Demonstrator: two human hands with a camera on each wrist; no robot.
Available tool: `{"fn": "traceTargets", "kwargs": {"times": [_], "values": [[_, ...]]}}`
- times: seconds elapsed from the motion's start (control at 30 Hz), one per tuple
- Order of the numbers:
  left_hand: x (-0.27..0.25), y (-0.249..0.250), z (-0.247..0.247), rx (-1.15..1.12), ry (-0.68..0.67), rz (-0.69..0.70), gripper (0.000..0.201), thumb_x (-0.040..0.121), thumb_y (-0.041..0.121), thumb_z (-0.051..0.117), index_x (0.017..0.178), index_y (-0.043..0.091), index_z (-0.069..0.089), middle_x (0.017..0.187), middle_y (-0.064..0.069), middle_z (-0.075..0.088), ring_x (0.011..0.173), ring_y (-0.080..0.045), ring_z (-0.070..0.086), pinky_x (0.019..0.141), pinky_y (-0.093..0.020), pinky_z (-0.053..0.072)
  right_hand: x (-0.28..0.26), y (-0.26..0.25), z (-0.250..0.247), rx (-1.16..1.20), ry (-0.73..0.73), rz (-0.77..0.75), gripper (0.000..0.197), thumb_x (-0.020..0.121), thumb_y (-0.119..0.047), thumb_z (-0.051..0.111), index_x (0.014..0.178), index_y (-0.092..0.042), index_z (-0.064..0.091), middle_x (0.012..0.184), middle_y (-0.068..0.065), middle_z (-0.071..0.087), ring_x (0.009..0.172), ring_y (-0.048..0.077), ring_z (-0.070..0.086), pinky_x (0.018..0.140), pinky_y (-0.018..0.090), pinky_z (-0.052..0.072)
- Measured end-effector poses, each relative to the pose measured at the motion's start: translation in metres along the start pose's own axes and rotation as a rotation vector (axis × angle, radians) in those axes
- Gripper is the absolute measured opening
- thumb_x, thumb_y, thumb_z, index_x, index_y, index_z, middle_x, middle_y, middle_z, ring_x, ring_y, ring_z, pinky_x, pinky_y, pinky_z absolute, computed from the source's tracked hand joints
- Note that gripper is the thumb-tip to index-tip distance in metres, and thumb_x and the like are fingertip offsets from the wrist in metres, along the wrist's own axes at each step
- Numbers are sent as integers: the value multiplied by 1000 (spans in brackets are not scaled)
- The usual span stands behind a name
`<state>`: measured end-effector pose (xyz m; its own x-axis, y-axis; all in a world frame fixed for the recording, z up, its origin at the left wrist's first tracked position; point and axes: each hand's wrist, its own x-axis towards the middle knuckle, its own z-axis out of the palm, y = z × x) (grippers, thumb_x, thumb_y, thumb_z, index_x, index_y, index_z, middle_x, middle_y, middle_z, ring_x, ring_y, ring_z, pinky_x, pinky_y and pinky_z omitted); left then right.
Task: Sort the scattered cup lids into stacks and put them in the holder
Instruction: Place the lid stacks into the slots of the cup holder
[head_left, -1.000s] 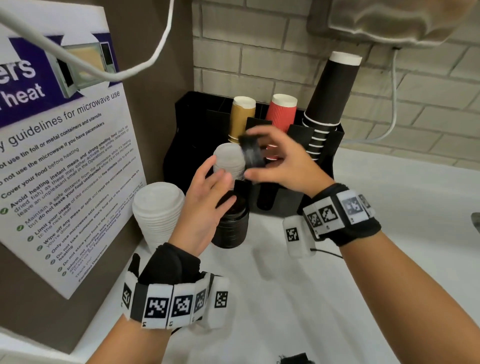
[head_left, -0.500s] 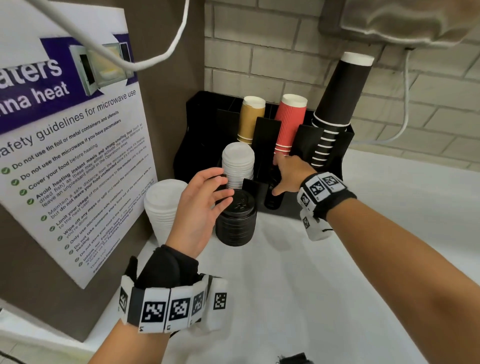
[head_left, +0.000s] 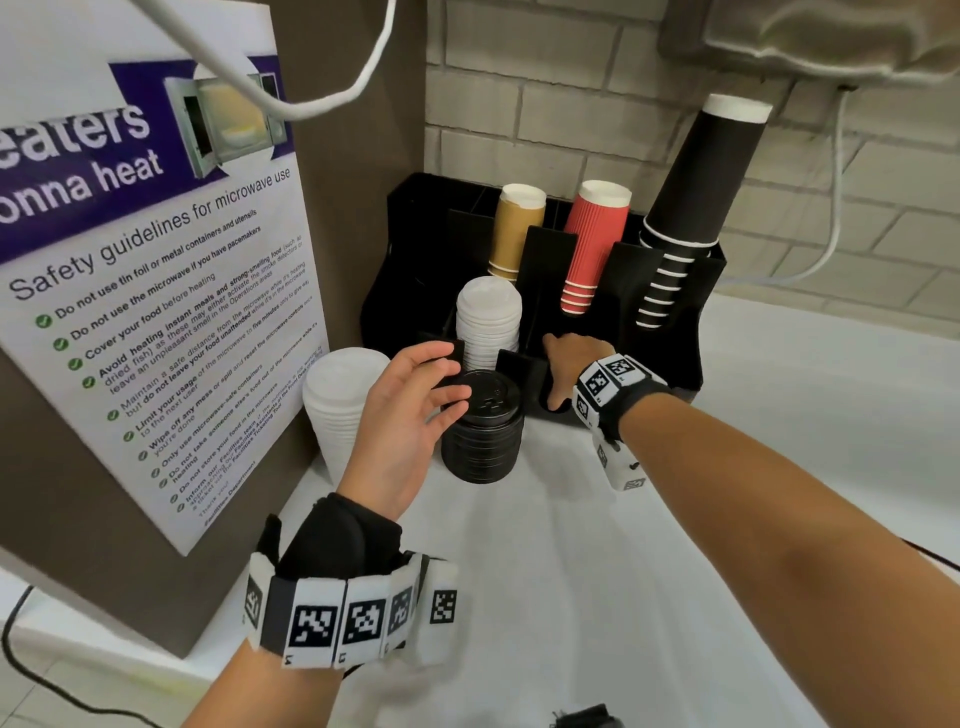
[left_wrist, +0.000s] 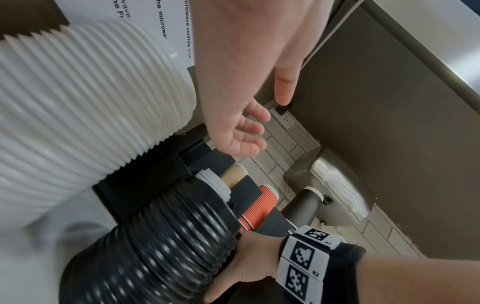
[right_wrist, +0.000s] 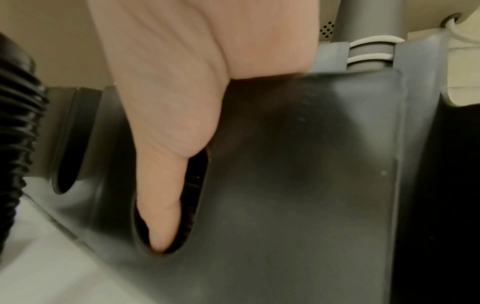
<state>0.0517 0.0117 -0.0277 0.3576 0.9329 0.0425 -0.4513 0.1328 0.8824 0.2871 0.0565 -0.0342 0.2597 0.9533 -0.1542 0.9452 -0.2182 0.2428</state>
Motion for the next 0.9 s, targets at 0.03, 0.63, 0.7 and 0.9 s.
{"fn": "traceTargets", "kwargs": {"times": [0.03,0.63,0.7,0.9], "values": [[0,0,1,-1,-1,0,17,97,12,53,100,22,66,85,8,69,79,-11,69,71,-21,56,-1,0,0,-6,-12,-6,71,65,-29,82,124,-10,47,112,6,56,98,26,61,60,33,44],[4,8,-2,-26,5,33,19,99,11,49,101,23,64,89,4,65,77,-11,67,73,-25,54,-57,-42,-20,503,51,-513,85,66,-43,83,139,-27,41,129,4,42,119,23,43,100,38,44],[3,8,-3,-26,8,32,19,99,11,49,101,23,64,88,4,65,77,-12,67,74,-25,54,-56,-45,-15,498,65,-502,86,66,-42,84,139,-27,41,127,4,40,116,25,45,97,39,47],[3,8,-3,-15,22,33,18,100,12,49,101,23,63,90,3,64,78,-11,66,74,-26,53,-55,-49,-10,515,108,-490,79,67,-38,82,135,-25,43,121,4,41,106,24,50,89,39,51]]}}
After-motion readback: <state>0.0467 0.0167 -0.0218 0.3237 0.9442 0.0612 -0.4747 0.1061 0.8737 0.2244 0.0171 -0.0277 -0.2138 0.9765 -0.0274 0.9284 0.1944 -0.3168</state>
